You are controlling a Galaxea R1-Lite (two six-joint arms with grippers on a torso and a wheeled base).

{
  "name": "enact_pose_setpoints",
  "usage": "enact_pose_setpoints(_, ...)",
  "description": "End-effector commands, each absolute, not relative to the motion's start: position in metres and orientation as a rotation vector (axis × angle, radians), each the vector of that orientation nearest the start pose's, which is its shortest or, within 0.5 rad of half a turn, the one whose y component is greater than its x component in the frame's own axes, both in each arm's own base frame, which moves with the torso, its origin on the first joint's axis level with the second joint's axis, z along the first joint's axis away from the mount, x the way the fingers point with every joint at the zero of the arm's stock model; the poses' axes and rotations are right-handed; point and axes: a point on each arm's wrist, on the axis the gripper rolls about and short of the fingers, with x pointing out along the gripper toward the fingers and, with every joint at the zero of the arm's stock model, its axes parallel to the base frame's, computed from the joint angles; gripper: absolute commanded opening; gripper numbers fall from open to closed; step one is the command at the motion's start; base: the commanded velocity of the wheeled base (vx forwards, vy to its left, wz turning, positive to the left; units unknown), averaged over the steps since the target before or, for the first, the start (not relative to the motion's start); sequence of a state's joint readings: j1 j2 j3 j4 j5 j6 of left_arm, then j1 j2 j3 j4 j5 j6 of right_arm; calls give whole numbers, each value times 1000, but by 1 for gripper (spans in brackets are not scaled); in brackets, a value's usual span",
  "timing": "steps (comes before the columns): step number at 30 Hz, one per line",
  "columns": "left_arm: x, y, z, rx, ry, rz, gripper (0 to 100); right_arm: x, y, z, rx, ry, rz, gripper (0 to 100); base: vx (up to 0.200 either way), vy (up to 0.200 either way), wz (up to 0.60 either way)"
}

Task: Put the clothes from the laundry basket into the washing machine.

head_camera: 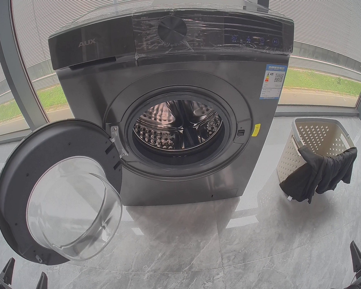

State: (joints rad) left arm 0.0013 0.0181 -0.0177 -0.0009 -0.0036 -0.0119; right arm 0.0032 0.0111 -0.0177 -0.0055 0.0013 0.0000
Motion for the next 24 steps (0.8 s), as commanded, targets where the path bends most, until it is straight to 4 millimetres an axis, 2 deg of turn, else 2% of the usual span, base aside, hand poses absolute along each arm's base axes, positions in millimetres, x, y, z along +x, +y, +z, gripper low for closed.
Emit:
enact_pose_setpoints(1, -23, 0, 76, -12, -2, -2, 100, -23, 0, 76, 0, -5, 5, 100, 0, -200, 0)
enact_pose_setpoints(24, -23, 0, 76, -12, -2, -2, 100, -23, 0, 76, 0, -5, 5, 100, 0, -200, 0)
